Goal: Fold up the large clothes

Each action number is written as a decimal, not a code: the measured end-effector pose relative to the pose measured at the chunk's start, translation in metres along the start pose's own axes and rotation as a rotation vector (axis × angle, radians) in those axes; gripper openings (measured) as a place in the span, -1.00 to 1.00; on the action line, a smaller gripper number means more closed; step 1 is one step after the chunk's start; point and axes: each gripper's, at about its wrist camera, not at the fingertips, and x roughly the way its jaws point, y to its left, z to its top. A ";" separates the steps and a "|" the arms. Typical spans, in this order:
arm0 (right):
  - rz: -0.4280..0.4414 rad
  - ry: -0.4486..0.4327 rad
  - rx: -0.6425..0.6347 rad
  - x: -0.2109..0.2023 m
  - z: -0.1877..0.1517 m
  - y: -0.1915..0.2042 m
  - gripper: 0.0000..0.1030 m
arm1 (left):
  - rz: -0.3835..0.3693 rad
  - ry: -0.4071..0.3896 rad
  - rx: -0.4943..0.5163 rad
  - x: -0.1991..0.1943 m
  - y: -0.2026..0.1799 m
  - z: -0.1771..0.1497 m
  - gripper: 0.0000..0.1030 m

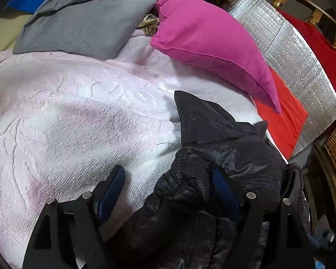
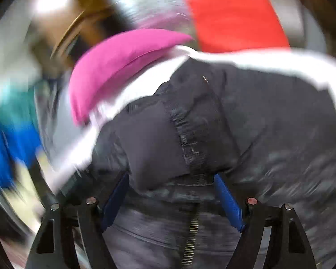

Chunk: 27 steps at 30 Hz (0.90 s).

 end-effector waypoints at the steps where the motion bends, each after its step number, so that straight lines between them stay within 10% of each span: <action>1: 0.032 0.004 0.056 0.004 0.001 -0.006 0.57 | 0.000 -0.001 0.000 0.000 0.000 0.000 0.57; 16: 0.261 0.052 0.537 0.047 -0.001 -0.060 0.14 | -0.001 -0.010 0.006 0.002 0.001 -0.003 0.57; 18: 0.226 0.039 0.531 0.045 -0.001 -0.059 -0.63 | 0.000 -0.011 0.006 0.002 0.001 -0.003 0.57; 19: 0.217 0.039 0.519 0.042 -0.001 -0.057 -0.62 | 0.001 -0.011 0.007 0.002 0.001 -0.003 0.57; 27: 0.348 -0.184 0.578 -0.036 0.017 -0.076 -0.69 | 0.001 -0.012 0.007 0.001 0.002 -0.003 0.57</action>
